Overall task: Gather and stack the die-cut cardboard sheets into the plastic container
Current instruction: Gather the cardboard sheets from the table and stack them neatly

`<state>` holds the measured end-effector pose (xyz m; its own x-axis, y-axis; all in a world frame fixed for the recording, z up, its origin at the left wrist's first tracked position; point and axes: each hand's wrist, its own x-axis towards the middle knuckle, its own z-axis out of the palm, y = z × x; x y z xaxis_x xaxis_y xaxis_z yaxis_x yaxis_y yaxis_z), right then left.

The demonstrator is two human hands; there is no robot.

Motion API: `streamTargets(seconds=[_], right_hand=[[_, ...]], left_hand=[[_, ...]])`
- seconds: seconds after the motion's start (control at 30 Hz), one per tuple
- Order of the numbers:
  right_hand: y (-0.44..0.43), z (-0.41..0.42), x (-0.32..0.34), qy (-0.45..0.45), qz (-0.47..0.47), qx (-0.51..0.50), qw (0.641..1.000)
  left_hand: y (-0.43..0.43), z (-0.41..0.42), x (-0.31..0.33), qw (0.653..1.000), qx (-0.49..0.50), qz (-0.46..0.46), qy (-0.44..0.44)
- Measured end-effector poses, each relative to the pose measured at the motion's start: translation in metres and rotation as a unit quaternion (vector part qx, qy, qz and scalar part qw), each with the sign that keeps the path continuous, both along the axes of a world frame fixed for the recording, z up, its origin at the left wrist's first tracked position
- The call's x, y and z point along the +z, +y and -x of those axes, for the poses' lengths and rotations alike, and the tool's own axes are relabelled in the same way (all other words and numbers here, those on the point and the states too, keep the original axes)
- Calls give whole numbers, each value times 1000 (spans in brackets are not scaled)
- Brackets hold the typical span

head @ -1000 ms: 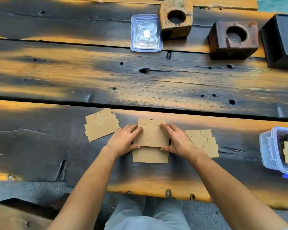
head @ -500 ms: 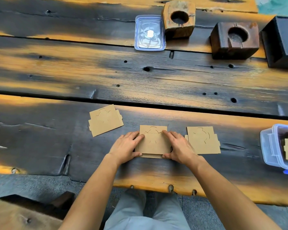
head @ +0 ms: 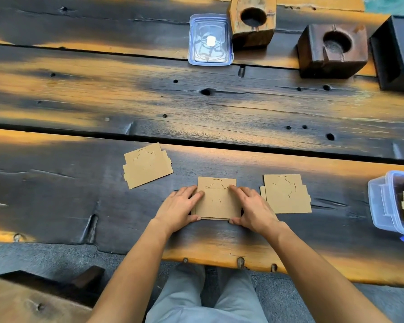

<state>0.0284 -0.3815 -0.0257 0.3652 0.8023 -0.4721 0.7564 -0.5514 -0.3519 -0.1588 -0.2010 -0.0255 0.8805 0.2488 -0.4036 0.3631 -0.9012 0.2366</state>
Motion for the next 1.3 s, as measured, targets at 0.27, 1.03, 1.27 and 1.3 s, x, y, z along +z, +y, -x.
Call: streamTargets(seconds=[0.27, 1.03, 1.27, 1.3], right_hand=[[-3, 5, 0, -8, 5, 13, 1000], [-3, 6, 1, -27, 16, 25, 999], [0, 9, 1, -38, 18, 33, 999], [1, 9, 1, -38, 16, 31, 999]], left_hand=[[-2, 2, -4, 1000, -6, -3, 16], [-9, 3, -6, 999, -34, -32, 19], [-10, 3, -5, 998, -37, -40, 14], [-10, 3, -5, 998, -37, -44, 14]])
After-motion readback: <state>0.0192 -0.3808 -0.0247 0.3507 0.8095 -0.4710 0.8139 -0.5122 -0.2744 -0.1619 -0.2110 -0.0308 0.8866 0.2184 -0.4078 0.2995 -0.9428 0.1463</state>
